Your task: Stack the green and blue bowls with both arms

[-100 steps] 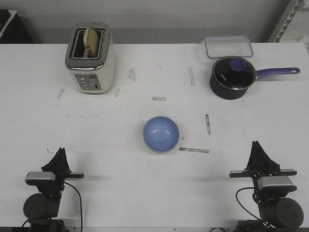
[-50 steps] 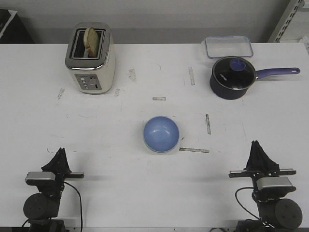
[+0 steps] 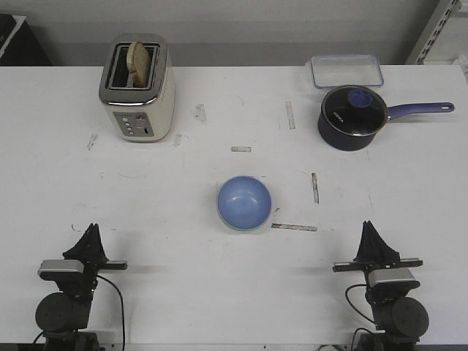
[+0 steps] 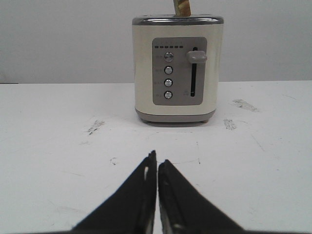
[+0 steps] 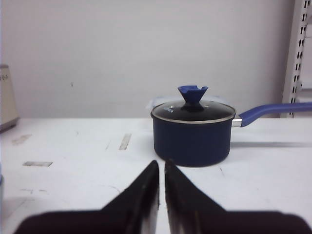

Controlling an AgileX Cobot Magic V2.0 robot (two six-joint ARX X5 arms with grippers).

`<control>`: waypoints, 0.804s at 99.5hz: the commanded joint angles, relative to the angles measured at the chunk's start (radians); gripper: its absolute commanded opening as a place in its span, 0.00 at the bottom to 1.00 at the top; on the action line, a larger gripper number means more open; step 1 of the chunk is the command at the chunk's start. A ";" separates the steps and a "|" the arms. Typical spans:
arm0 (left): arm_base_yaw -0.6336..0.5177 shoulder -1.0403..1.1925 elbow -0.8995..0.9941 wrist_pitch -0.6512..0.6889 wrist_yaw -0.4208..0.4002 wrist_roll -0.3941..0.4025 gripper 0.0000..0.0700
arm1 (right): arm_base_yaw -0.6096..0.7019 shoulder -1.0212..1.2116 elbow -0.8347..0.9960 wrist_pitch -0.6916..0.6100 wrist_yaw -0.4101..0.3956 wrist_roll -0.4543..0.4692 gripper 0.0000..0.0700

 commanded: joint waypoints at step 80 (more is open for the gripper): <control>-0.003 -0.002 -0.021 0.010 0.000 0.002 0.00 | -0.025 0.000 -0.003 0.004 -0.021 0.014 0.01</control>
